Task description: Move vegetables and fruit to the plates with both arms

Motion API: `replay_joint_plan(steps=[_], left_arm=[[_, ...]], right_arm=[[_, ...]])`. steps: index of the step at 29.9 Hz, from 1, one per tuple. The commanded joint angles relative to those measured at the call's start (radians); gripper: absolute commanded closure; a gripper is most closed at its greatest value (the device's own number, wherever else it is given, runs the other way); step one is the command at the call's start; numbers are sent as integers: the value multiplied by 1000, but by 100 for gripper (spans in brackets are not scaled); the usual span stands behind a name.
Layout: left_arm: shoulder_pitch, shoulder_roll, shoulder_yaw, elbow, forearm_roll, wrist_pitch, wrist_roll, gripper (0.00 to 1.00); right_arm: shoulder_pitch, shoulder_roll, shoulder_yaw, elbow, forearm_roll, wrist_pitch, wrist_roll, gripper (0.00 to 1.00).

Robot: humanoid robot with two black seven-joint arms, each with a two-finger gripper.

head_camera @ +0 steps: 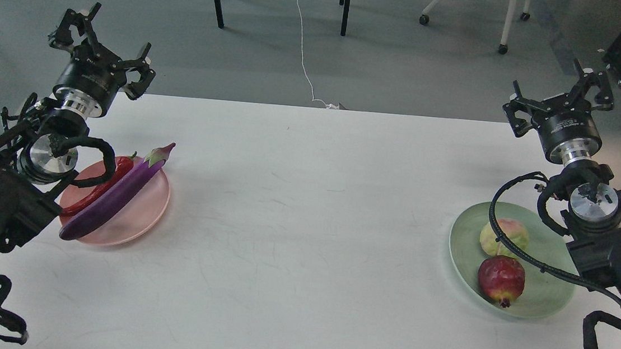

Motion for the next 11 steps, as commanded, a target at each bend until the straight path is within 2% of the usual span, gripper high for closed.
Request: replay_joint_plan(steps=[1,11], left_arm=[[0,9,6,-1,7,1,2,2],[-1,18,8,-2,10,24,3,2]], right_arm=[[-8,0,-38,10,-1,0,3,1],[9,-2,-48,16,-2,0,-7,1]])
